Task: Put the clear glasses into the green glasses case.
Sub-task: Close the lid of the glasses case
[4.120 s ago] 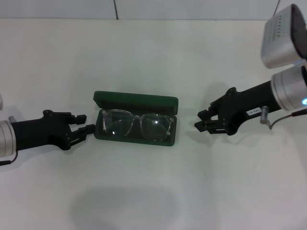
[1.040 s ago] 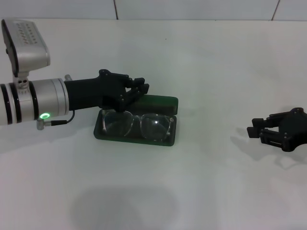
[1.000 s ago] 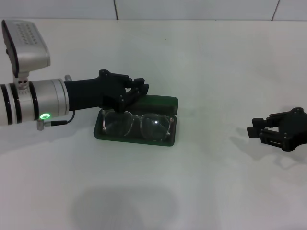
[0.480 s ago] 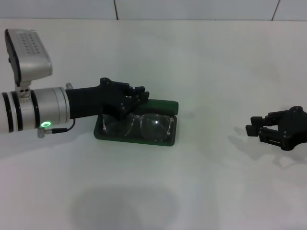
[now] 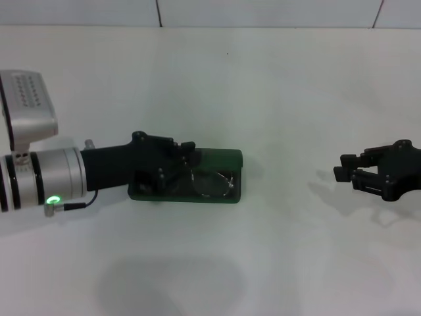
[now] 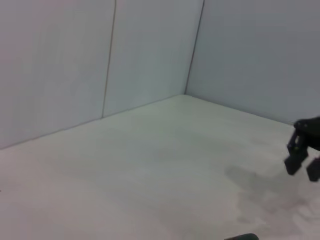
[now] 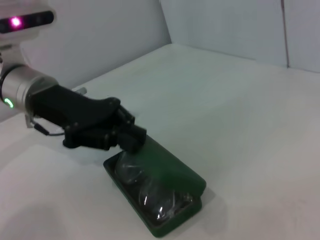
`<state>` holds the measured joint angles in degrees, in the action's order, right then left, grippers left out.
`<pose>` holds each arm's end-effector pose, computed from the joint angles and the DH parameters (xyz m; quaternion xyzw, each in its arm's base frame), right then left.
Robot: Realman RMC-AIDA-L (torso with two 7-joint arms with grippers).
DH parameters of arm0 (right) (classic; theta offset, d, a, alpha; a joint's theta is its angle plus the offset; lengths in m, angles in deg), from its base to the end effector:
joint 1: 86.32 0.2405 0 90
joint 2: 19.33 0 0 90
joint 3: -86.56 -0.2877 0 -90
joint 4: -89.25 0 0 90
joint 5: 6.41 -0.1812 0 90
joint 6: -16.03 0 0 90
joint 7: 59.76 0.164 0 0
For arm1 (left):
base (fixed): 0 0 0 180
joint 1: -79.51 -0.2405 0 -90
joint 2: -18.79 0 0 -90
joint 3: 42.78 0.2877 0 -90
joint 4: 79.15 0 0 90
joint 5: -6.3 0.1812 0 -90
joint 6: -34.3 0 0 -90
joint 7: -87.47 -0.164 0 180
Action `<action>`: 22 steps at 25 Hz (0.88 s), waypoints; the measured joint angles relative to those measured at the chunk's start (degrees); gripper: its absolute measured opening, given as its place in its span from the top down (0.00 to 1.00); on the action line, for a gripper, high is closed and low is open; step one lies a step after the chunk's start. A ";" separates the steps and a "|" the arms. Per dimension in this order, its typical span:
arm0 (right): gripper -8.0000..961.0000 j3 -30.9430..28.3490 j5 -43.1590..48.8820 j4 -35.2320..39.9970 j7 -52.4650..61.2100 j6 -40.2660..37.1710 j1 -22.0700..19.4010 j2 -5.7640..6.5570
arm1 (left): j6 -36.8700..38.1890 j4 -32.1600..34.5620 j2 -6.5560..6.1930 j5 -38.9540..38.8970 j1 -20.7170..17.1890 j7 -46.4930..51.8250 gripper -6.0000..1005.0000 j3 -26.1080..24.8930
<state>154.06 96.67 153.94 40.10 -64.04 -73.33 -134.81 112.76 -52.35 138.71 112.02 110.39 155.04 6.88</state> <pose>0.2782 0.2907 -0.0072 -0.9410 0.2517 0.1576 0.1623 -0.2623 0.3247 -0.0779 -0.9441 -0.1888 -0.2306 0.1404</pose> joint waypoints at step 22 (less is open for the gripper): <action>0.63 0.00 -0.49 0.00 -0.16 -2.07 0.06 0.08 | 8.17 -1.58 -0.14 -2.67 -1.26 -1.65 0.82 2.20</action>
<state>154.06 96.18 153.94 39.94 -66.10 -73.27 -134.74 120.93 -53.93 138.57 109.35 109.12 153.39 9.08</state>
